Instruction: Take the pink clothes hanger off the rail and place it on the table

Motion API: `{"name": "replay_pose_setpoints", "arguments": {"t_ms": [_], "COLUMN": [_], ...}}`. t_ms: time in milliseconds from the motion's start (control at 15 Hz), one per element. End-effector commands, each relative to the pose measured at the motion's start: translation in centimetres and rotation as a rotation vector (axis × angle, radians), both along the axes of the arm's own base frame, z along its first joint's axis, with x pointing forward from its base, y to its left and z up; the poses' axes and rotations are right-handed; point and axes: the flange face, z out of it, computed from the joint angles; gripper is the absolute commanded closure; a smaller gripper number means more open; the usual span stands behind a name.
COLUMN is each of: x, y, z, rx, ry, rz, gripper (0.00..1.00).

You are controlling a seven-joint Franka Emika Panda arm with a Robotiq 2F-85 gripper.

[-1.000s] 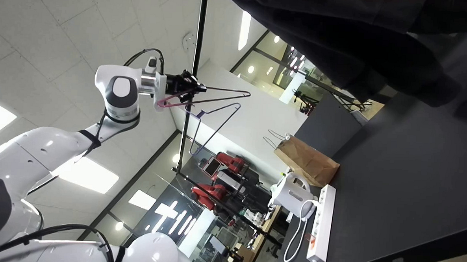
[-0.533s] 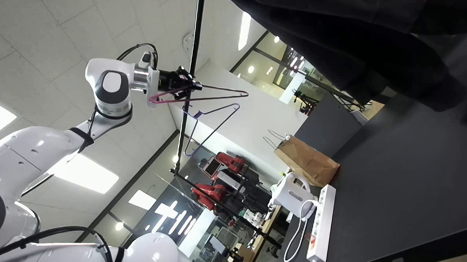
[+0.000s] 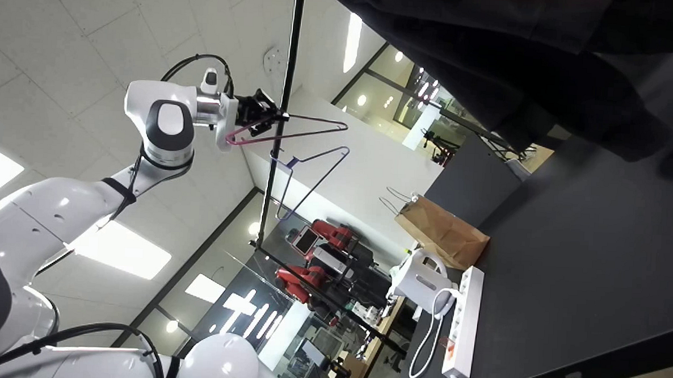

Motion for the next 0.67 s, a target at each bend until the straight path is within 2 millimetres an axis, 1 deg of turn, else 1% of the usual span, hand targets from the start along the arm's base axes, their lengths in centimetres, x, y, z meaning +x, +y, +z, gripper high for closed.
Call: {"name": "replay_pose_setpoints", "arguments": {"t_ms": [0, 133, 333, 467, 600], "x": [-0.5, -0.8, -1.6, -2.3, -3.0], "y": [-0.2, -0.1, -0.4, -1.0, -2.0], "z": [1.4, 1.6, 1.7, 1.5, 1.2], "rx": [0.029, 0.024, 0.005, -0.013, -0.028], "ry": [-0.079, -0.055, 0.065, 0.154, 0.23], "rz": [0.006, 0.012, 0.035, 0.053, 0.063], "gripper": [0.99, 0.99, 0.99, 0.99, 0.99]}}
